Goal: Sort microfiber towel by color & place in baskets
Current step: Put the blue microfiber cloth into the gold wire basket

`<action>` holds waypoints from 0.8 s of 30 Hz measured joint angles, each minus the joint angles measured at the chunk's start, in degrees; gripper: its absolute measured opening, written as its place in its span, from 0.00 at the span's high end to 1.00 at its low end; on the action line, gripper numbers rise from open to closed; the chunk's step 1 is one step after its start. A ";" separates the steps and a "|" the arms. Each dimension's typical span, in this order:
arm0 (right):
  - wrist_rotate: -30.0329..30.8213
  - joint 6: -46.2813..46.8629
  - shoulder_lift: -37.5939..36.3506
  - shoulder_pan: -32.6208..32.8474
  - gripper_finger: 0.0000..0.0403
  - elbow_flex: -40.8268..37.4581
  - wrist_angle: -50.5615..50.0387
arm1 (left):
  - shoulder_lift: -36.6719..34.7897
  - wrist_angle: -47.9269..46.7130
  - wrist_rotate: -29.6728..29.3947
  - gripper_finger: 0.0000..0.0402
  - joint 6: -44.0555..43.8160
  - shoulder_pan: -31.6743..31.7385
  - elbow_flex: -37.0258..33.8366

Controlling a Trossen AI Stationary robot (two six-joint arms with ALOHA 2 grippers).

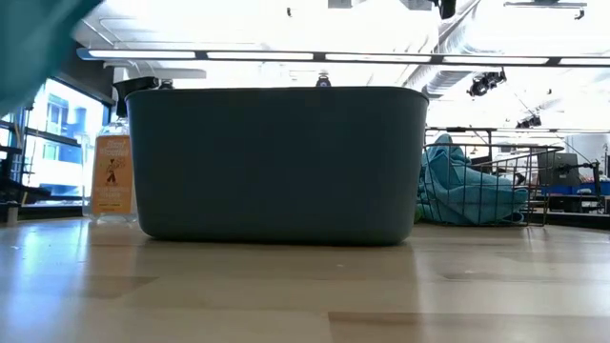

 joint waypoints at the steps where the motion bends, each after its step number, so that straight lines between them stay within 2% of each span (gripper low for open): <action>1: -0.44 0.36 0.00 -0.01 0.31 0.00 1.06 | 0.01 0.26 -1.30 1.00 0.92 0.87 1.54; 7: -4.55 0.33 0.75 0.00 0.31 0.02 9.27 | 2.69 1.18 -2.76 1.00 9.51 7.87 9.52; 15: -8.15 -5.61 5.91 0.00 0.31 0.06 17.63 | 10.61 1.22 -0.81 1.00 23.79 17.03 18.90; 21: -11.43 -9.45 11.50 0.00 0.31 5.99 15.77 | 15.62 6.59 0.12 1.00 35.68 24.30 22.48; 24: -13.03 -13.49 14.85 0.04 0.31 11.71 10.13 | 17.50 10.21 2.40 1.00 39.66 28.02 22.48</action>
